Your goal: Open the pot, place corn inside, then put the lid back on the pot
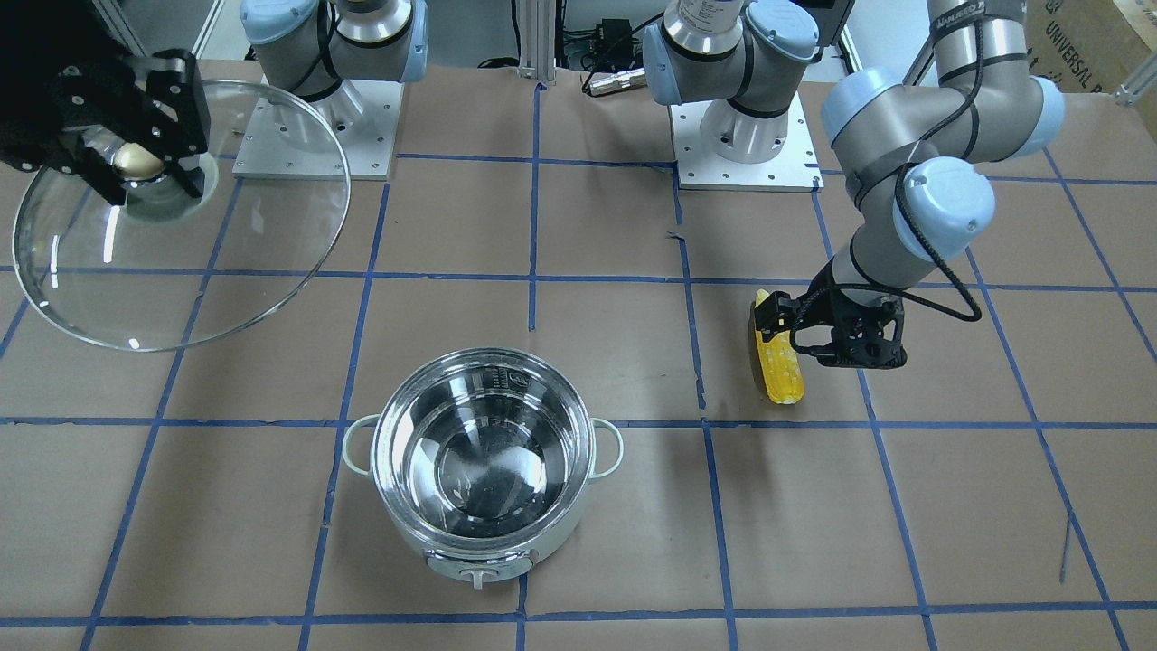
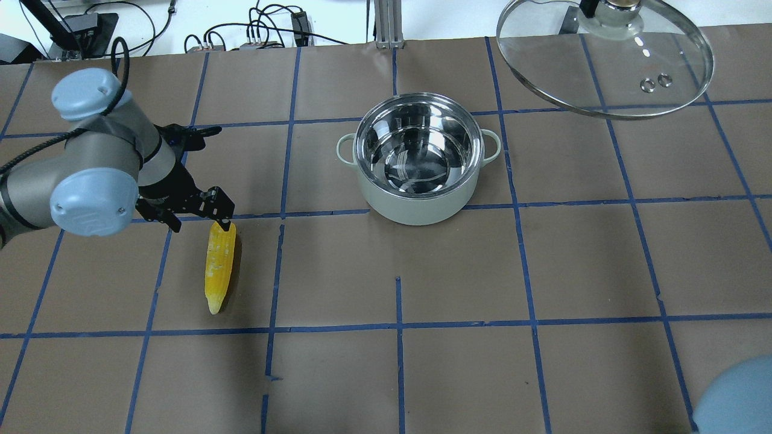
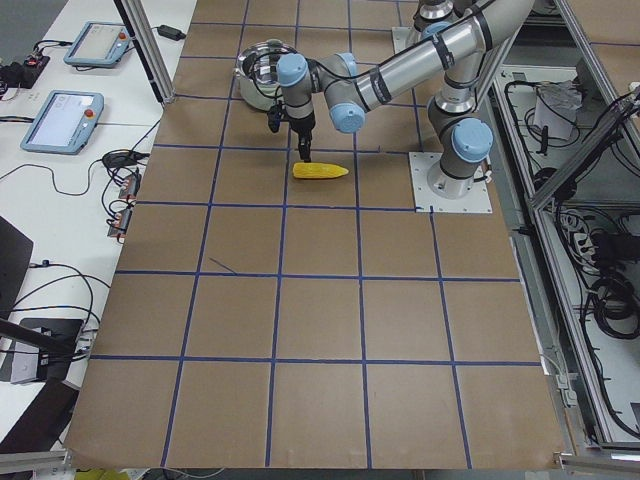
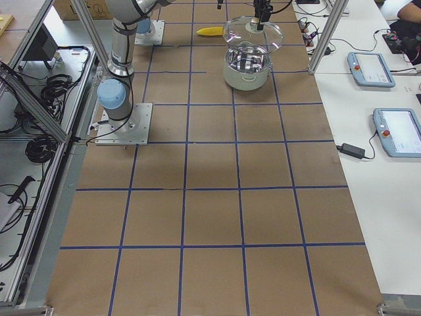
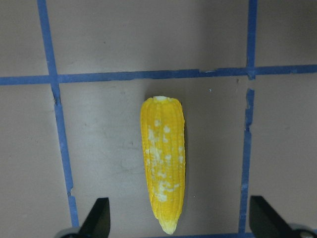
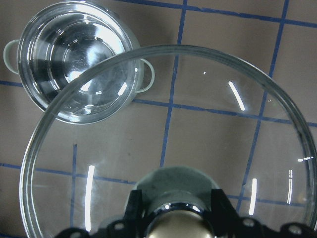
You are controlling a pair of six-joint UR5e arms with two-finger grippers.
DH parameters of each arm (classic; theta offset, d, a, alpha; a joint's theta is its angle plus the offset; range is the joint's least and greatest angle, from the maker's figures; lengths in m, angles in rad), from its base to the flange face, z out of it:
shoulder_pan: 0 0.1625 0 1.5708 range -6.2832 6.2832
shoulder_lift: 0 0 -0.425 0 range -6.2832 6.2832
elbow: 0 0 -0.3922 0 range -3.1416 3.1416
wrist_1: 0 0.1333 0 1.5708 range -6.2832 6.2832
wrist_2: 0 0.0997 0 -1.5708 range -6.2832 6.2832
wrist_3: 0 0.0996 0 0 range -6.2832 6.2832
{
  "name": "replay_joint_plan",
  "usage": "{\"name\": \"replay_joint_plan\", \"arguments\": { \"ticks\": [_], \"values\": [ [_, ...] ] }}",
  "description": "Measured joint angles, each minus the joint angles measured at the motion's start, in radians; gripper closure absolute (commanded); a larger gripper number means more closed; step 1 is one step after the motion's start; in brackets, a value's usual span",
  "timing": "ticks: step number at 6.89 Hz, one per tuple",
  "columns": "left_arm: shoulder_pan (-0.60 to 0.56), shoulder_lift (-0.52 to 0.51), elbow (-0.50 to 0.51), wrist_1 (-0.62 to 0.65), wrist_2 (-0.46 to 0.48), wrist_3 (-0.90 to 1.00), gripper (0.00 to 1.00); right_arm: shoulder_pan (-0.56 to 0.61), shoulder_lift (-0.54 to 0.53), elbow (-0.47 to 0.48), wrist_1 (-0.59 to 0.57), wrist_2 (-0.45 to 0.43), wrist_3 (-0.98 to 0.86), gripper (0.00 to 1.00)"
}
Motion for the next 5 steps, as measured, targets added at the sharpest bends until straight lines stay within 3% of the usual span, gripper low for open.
{"name": "replay_joint_plan", "arguments": {
  "ticks": [1,4,5],
  "values": [
    [0.000,-0.031,-0.050,0.086,0.002,0.002,0.08,0.000,-0.025,0.060,-0.021,0.010,0.000,0.95],
    [-0.001,-0.113,-0.088,0.201,0.008,0.003,0.77,-0.031,-0.149,0.333,-0.211,-0.021,-0.017,0.94],
    [-0.001,-0.114,-0.085,0.204,0.008,0.004,0.78,-0.047,-0.185,0.401,-0.265,-0.039,-0.021,0.94]
  ]
}}
